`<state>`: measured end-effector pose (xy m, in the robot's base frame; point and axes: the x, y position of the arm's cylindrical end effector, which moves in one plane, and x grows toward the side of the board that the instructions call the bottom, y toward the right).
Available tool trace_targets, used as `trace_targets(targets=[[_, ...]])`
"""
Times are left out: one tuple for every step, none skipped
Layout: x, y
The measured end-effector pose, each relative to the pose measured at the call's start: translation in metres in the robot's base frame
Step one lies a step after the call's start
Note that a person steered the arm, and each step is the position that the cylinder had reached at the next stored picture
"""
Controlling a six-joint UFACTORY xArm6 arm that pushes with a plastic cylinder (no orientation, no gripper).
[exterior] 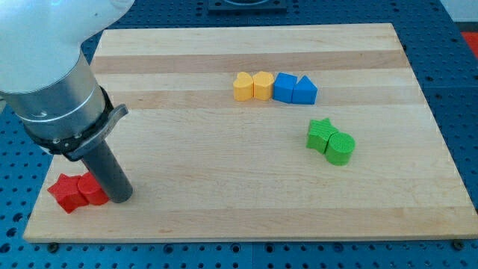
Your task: Point your arm towards the yellow heart
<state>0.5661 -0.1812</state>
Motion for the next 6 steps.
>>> trace_targets(targets=[[0.0, 0.0], [-0.004, 0.001], [-0.011, 0.085], [-0.014, 0.147], [-0.023, 0.174], [-0.072, 0.183]])
